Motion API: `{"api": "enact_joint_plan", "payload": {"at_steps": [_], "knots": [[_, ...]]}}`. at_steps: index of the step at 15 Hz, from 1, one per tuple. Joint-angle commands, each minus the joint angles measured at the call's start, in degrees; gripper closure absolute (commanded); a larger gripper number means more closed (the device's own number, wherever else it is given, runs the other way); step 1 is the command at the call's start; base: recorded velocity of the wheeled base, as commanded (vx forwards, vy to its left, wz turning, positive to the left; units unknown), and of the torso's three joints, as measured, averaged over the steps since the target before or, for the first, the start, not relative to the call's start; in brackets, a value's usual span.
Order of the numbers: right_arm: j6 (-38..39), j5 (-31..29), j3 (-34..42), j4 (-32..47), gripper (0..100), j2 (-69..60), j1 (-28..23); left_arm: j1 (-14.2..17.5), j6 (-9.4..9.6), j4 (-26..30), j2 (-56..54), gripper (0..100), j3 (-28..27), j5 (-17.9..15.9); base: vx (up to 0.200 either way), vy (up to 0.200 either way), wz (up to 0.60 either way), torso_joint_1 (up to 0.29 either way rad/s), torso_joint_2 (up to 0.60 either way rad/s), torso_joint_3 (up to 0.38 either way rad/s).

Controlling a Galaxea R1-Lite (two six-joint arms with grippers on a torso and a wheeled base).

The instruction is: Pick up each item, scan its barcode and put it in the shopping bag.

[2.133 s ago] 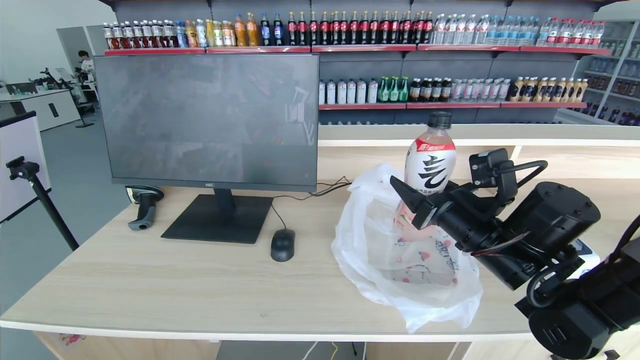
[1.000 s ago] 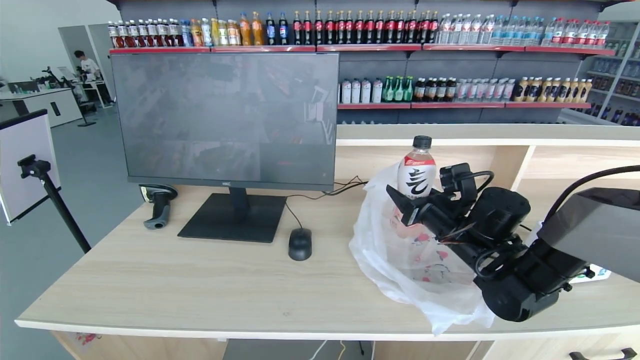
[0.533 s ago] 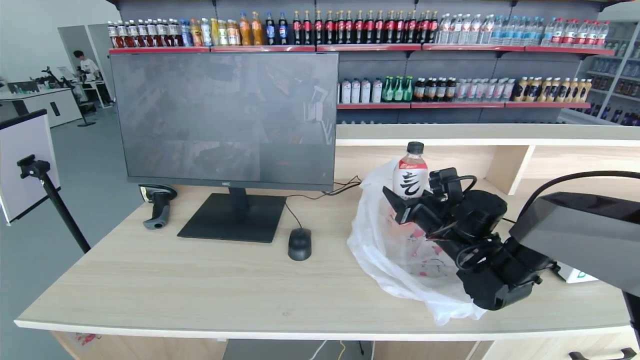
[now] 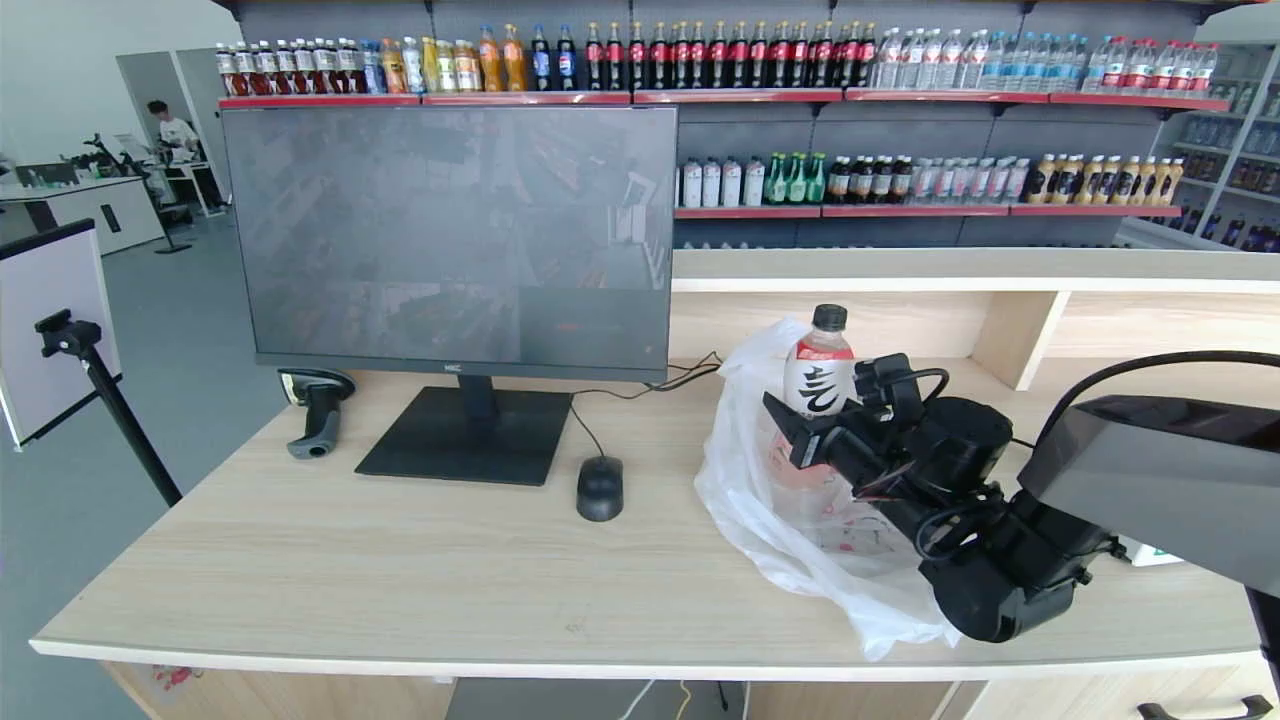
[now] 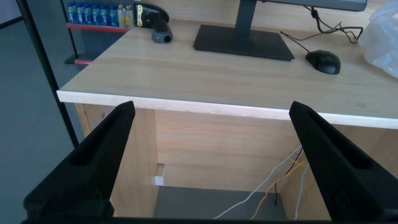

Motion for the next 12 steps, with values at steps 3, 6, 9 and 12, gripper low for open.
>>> {"api": "enact_joint_plan", "payload": {"at_steps": [3,6,9,12], "knots": [[0.09,0.03,0.87,0.23,100,-0.43,0.34,0.0,0.02,0.0,-0.02,0,0.02,0.05,0.0,0.0,0.0,0.0,0.0,0.0],[0.44,-0.14,2.28,0.23,0,-0.7,0.96,0.0,0.02,0.0,-0.02,0,0.02,0.05,0.0,0.0,0.0,0.0,0.0,0.0],[0.52,-0.58,5.8,0.23,0,-2.63,1.13,0.0,-0.06,0.0,-0.02,0,0.02,-0.04,0.0,0.0,0.0,0.0,0.0,0.0],[0.0,-0.84,11.25,0.23,0,-8.26,1.22,0.0,-0.06,0.0,-0.02,0,0.02,0.05,0.0,0.0,0.0,0.0,0.0,0.0]]}}
